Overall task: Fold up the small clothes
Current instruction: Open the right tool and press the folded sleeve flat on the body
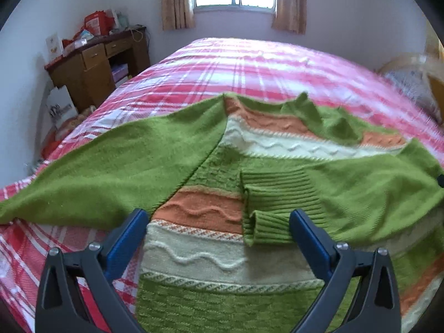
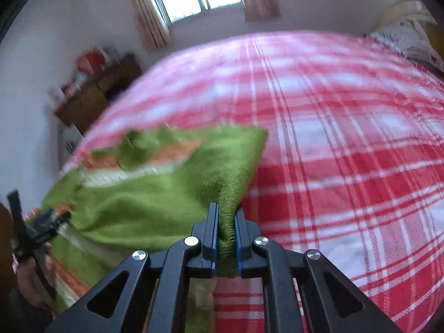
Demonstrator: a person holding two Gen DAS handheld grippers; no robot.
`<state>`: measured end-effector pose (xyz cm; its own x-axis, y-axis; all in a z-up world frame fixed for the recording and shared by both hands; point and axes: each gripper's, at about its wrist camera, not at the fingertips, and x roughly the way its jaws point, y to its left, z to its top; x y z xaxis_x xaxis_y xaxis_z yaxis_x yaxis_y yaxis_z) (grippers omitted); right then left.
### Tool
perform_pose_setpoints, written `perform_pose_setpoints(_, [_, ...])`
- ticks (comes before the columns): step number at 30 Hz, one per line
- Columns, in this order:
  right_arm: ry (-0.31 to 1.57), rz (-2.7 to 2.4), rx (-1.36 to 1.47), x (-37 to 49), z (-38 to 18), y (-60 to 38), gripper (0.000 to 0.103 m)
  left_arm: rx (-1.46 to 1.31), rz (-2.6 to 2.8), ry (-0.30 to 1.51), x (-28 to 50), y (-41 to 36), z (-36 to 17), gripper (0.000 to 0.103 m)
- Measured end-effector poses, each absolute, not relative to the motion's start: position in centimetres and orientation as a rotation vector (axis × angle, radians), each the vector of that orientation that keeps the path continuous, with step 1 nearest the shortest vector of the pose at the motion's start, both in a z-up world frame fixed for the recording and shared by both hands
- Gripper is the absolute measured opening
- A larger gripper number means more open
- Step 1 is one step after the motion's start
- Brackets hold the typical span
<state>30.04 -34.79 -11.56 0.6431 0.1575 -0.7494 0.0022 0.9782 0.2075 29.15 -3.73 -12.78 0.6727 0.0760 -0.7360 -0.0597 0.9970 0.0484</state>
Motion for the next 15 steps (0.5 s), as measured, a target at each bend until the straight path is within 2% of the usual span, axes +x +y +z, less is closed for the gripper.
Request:
perform_pose_setpoints(2, [0.932,0.071,0.181,30.9,-13.5,-34.7,0.009,0.044,0.075,0.818,28.9,-4.1,-12.6,0.103])
perform_pose_setpoints(4, [0.915,0.055,0.193,30.7,-14.1,-35.0,0.012,0.035,0.056,0.813,28.5,-3.7,-12.3,0.103])
perform_pose_setpoints(5, [0.913,0.049,0.204,30.5,-14.2,-35.6,0.019,0.025,0.053,0.81,28.3,-3.4,-12.1,0.103])
perform_pose_setpoints(6, [0.914,0.03,0.215,30.2,-14.2,-35.9,0.032,0.013,0.056,0.804,28.1,-3.0,-11.9,0.103])
perform_pose_setpoints(7, [0.913,0.002,0.218,30.0,-14.1,-36.0,0.037,0.002,0.061,0.798,28.1,-2.7,-11.7,0.103])
perform_pose_setpoints(15, [0.772,0.026,0.114,28.4,-8.9,-33.2,0.038,0.068,0.103,0.815,30.3,-4.1,-12.1,0.103])
